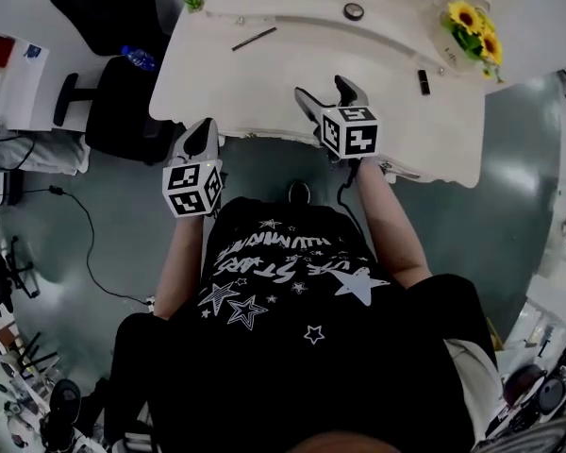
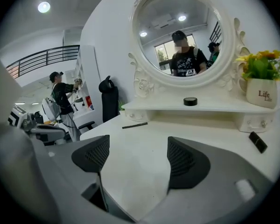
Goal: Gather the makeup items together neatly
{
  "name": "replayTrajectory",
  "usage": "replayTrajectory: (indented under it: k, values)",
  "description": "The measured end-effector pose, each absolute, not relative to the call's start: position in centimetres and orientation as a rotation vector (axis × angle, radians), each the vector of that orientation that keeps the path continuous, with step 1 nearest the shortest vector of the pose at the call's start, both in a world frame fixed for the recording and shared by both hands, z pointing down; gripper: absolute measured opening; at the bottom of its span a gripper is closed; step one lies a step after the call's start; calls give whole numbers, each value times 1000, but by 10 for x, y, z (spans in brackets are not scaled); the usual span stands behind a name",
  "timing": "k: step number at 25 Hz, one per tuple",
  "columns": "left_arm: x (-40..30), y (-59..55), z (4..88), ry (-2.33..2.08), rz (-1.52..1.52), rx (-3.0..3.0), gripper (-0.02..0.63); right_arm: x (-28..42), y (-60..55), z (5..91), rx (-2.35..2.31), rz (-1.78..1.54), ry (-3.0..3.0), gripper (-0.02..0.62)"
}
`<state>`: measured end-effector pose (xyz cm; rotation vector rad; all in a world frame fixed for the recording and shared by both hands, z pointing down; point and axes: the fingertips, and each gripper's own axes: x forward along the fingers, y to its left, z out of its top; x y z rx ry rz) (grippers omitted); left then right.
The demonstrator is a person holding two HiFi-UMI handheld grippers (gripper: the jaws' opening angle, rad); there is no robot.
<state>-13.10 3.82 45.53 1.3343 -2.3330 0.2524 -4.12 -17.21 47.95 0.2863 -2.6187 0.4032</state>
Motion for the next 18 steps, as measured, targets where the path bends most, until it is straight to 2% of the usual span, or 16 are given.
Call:
replayTrajectory:
  k: [8,18]
  values:
    - [-157,38,464,-2298,247,1321,0,-82,-164,492,271,443,-2575,397]
    - [-247,39,474,-2179,278,1467,0,-164,-144,507,444,509,-2500,385]
